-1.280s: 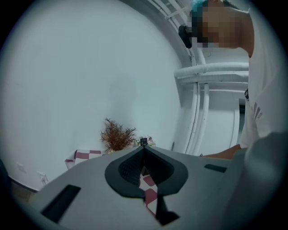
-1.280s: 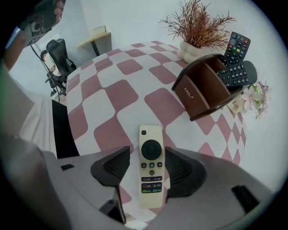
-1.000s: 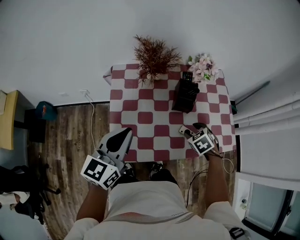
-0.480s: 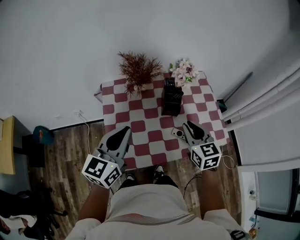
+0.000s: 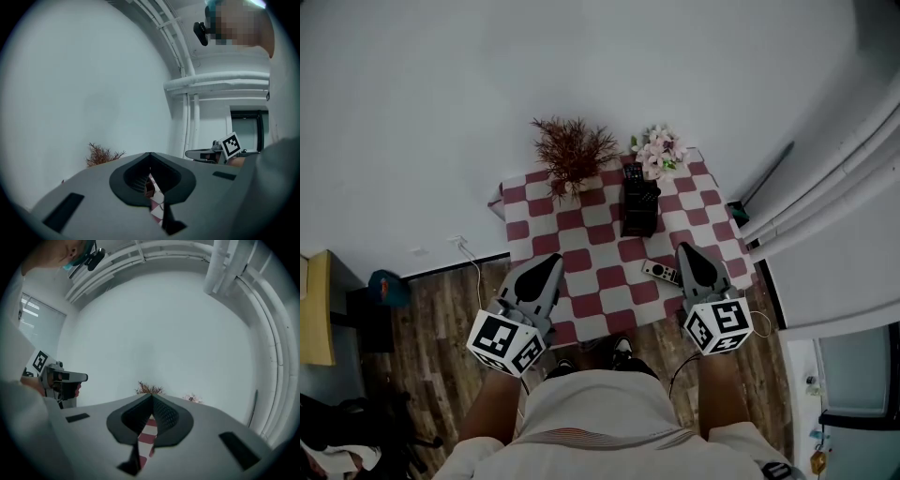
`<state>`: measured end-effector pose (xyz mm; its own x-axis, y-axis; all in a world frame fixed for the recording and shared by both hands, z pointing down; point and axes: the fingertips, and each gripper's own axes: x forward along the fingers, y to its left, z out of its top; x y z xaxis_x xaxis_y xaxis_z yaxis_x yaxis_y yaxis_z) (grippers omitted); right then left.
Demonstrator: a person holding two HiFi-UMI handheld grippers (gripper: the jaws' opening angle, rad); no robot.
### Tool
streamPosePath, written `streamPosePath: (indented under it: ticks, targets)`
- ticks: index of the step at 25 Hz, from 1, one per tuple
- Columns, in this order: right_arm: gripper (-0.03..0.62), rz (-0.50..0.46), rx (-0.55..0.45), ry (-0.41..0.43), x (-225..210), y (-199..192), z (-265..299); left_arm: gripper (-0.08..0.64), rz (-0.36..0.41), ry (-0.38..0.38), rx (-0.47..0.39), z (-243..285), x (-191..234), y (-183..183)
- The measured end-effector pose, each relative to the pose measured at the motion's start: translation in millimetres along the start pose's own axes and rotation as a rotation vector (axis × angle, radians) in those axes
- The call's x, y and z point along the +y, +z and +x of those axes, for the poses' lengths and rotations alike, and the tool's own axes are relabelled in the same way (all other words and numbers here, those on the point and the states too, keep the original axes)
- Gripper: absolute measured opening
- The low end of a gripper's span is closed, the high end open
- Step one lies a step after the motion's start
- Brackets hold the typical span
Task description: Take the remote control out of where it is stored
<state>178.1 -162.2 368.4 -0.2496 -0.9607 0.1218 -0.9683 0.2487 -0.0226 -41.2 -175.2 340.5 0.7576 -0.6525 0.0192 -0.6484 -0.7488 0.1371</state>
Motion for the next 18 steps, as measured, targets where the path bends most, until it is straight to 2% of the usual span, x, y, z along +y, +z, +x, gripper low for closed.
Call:
streamPosePath:
  ticks: [11,18]
  targets:
    - [0.017,0.017,0.036,-0.029,-5.4,-7.7,5.9,0.008,0.011,-0.005,-0.001,0.4,1.4,1.3]
    - [0.018,0.068,0.067,-0.084,-19.9,-19.1,29.4,0.009,0.007,0.013,0.019,0.7,5.6,-6.2]
